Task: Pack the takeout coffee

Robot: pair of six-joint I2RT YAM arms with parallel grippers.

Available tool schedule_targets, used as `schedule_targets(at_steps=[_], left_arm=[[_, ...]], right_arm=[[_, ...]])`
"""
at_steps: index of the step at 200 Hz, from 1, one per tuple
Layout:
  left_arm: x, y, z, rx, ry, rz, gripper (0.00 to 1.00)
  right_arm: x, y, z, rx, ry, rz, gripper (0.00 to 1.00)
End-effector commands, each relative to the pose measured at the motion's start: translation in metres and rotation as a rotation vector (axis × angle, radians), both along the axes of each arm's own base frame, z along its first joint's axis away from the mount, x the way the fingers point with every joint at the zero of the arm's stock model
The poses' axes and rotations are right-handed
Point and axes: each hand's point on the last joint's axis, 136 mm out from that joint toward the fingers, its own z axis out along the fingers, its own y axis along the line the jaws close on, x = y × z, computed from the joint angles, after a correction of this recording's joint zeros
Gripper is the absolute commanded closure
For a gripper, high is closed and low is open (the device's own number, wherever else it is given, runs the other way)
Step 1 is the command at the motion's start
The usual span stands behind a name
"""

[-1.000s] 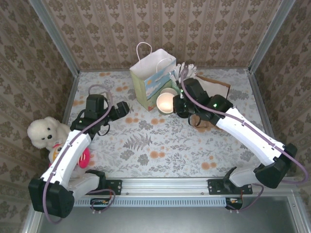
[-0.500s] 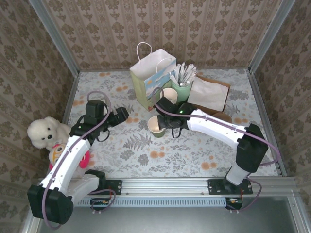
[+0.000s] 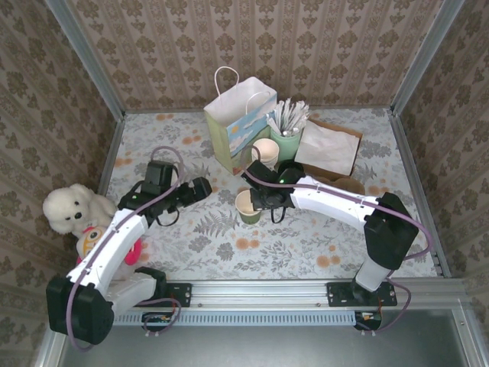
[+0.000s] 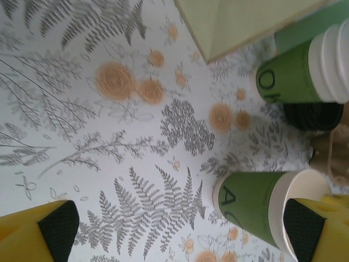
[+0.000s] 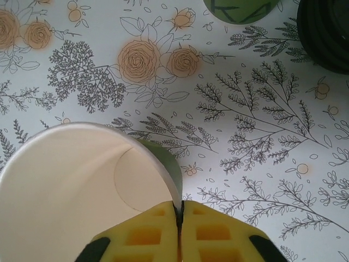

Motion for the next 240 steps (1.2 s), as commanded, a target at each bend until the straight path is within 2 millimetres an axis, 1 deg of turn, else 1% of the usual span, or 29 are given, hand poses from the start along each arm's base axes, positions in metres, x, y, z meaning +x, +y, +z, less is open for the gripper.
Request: schedule_targets(at_steps=[1,24,54,60,75,77,81,82,85,87,88,89,95,101,105,110,113,119,128,138,151,154,171,180,185,202,218,240], left_arm=[[-0.001,-0.017,0.009,-0.009,-0.025,-0.078,0.0],[0.001,-0.029,0.017,-0.02,-0.06,-0.126,0.0],[0.004,-0.032,0.022,-0.032,-0.088,-0.099,0.0],[0.004,-0.035,0.024,-0.049,-0.094,-0.104,0.0],[0.007,-0.042,0.027,-0.081,-0.1,-0.115,0.0],[0.003,-0.049,0.027,-0.085,-0.101,-0.141,0.0],[0.001,-0.053,0.027,-0.09,-0.101,-0.156,0.0],[0.001,-0.054,0.026,-0.09,-0.1,-0.158,0.0],[-0.001,-0.057,0.025,-0.091,-0.099,-0.166,0.0],[-0.001,-0.058,0.023,-0.091,-0.094,-0.17,0.0],[-0.002,-0.059,0.023,-0.091,-0.094,-0.173,0.0],[-0.002,-0.06,0.024,-0.093,-0.096,-0.177,0.0],[-0.005,-0.067,0.02,-0.1,-0.095,-0.196,0.0],[-0.008,-0.074,0.018,-0.111,-0.098,-0.219,0.0],[-0.01,-0.08,0.017,-0.119,-0.097,-0.234,0.0],[-0.013,-0.085,0.014,-0.125,-0.095,-0.252,0.0],[-0.015,-0.089,0.014,-0.13,-0.096,-0.265,0.0],[-0.017,-0.095,0.013,-0.133,-0.096,-0.288,0.0],[-0.022,-0.104,0.012,-0.129,-0.098,-0.325,0.0],[-0.025,-0.11,0.01,-0.114,-0.101,-0.348,0.0],[-0.028,-0.113,0.006,-0.109,-0.09,-0.364,0.0],[-0.029,-0.114,0.005,-0.108,-0.087,-0.37,0.0],[-0.034,-0.118,-0.001,-0.122,-0.062,-0.403,0.0],[-0.037,-0.123,-0.001,-0.139,-0.05,-0.432,0.0],[-0.039,-0.126,-0.003,-0.147,-0.04,-0.446,0.0],[-0.043,-0.135,-0.007,-0.167,-0.01,-0.492,0.0],[-0.043,-0.141,-0.012,-0.159,0.023,-0.517,0.0],[-0.045,-0.149,-0.01,-0.162,0.017,-0.548,0.0]], right_arm=[[-0.001,-0.003,0.003,-0.009,-0.011,-0.009,0.75],[0.002,-0.003,0.021,0.012,-0.04,0.002,0.57],[0.005,-0.01,0.048,0.087,-0.033,-0.024,0.49],[0.007,-0.016,0.055,0.109,-0.038,-0.046,0.46],[0.015,-0.035,0.065,0.149,-0.057,-0.105,0.36],[0.017,-0.038,0.066,0.155,-0.06,-0.115,0.35],[0.019,-0.044,0.067,0.165,-0.067,-0.129,0.34],[0.02,-0.047,0.068,0.17,-0.071,-0.137,0.32],[0.021,-0.05,0.068,0.176,-0.076,-0.145,0.3],[0.021,-0.053,0.068,0.181,-0.082,-0.152,0.26],[0.023,-0.057,0.069,0.187,-0.087,-0.163,0.22],[0.023,-0.057,0.069,0.187,-0.087,-0.163,0.22],[0.029,-0.069,0.067,0.206,-0.103,-0.202,0.1],[0.037,-0.083,0.065,0.239,-0.118,-0.252,0.01],[0.042,-0.09,0.062,0.252,-0.118,-0.28,0.0],[0.048,-0.106,0.053,0.265,-0.106,-0.344,0.0],[0.053,-0.109,0.053,0.28,-0.116,-0.366,0.0],[0.062,-0.126,0.048,0.306,-0.121,-0.431,0.0],[0.073,-0.141,0.045,0.328,-0.143,-0.468,0.03],[0.084,-0.155,0.044,0.308,-0.174,-0.458,0.08],[0.096,-0.163,0.036,0.22,-0.183,-0.361,0.14],[0.098,-0.164,0.036,0.206,-0.183,-0.346,0.16],[0.107,-0.169,0.019,0.106,-0.12,-0.277,0.26],[0.111,-0.168,0.012,0.081,-0.093,-0.265,0.32],[0.113,-0.167,0.009,0.082,-0.086,-0.265,0.34],[0.122,-0.161,-0.003,0.101,-0.067,-0.27,0.34],[0.127,-0.159,-0.015,0.098,-0.039,-0.273,0.35],[0.132,-0.153,-0.025,0.098,-0.01,-0.242,0.39]])
